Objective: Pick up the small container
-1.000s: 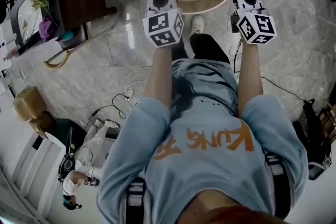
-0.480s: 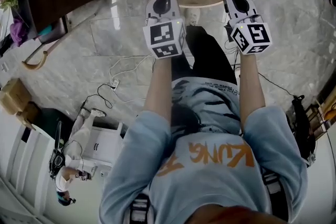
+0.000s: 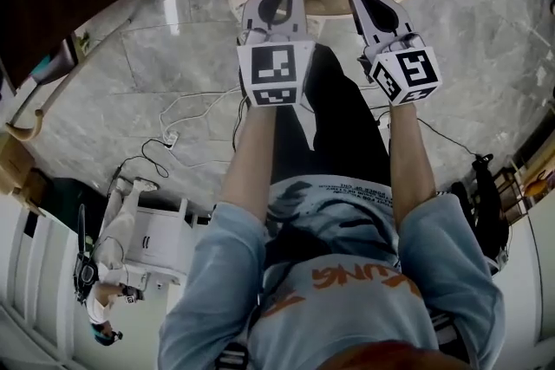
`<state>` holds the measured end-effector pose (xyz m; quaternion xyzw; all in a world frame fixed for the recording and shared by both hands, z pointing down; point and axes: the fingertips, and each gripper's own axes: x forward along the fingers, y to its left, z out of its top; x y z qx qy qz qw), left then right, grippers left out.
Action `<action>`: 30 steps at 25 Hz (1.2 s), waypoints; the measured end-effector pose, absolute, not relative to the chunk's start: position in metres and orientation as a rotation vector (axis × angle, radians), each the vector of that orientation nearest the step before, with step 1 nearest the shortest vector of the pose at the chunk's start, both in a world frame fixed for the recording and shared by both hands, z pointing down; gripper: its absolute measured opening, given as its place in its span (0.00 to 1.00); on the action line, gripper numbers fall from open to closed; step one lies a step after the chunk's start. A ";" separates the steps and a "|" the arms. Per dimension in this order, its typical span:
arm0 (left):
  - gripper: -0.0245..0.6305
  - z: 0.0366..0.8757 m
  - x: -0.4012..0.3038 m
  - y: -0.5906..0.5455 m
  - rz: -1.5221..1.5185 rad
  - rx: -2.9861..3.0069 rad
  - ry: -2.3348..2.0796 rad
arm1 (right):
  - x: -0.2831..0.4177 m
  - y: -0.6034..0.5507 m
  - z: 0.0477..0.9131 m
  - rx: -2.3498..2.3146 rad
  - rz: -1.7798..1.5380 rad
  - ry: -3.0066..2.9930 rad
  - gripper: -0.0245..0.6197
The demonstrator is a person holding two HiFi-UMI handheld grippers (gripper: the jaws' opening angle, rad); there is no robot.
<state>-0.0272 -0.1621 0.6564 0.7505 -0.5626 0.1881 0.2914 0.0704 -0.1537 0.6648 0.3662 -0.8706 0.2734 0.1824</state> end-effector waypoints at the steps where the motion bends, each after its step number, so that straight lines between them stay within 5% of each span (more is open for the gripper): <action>1: 0.07 0.663 -0.026 -0.162 0.503 2.002 -1.488 | 0.068 -0.153 0.672 1.029 0.785 -2.455 0.06; 30: 0.07 0.735 -0.055 -0.203 0.516 1.976 -1.399 | 0.028 -0.285 0.752 1.119 0.520 -2.393 0.26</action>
